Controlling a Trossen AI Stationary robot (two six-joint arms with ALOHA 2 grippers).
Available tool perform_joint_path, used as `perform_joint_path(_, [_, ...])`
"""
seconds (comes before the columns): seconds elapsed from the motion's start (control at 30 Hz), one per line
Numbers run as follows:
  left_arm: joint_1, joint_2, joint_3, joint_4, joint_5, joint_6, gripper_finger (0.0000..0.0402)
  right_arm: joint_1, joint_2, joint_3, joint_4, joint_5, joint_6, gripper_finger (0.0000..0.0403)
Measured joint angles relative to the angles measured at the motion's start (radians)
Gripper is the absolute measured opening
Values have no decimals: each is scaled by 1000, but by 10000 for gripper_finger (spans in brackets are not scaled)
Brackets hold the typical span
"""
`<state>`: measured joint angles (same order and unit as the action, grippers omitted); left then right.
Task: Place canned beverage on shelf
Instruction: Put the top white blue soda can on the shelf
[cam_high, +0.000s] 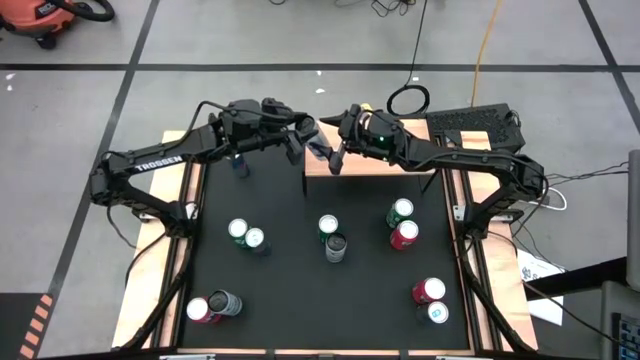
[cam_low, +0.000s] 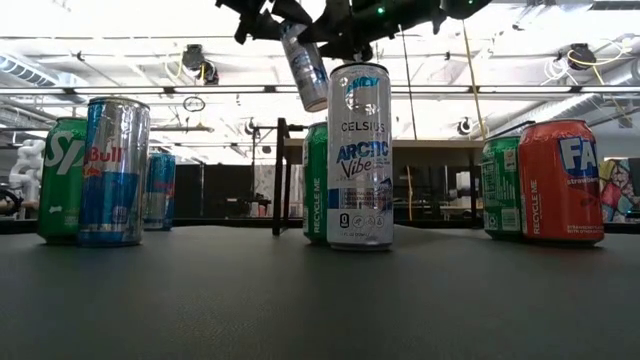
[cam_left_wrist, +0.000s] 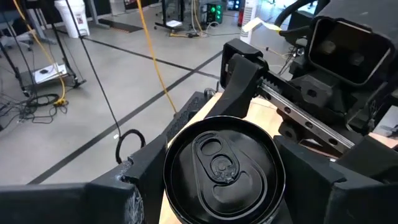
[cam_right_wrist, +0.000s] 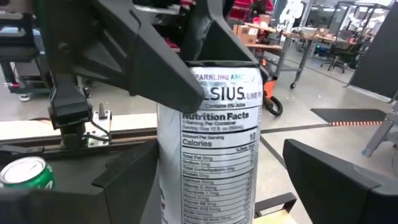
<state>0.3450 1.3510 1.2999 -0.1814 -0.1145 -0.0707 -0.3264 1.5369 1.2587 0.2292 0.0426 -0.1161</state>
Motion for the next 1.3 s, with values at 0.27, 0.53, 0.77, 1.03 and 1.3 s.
perform_joint_path(0.27, [0,6,0,34,27,-37,238,-2,1,0,-4,-43,25,315])
perform_joint_path(0.53, [-7,20,0,42,36,-47,238,-6,1,-1,-21,-49,26,297])
perform_joint_path(0.77, [-7,24,0,43,37,-44,238,-6,0,-1,-33,-51,28,237])
perform_joint_path(1.03, [8,-15,0,4,30,57,276,-19,1,-1,-32,-56,3,241])
perform_joint_path(1.3, [20,-98,0,-85,59,138,338,-96,-10,-51,57,-279,70,240])
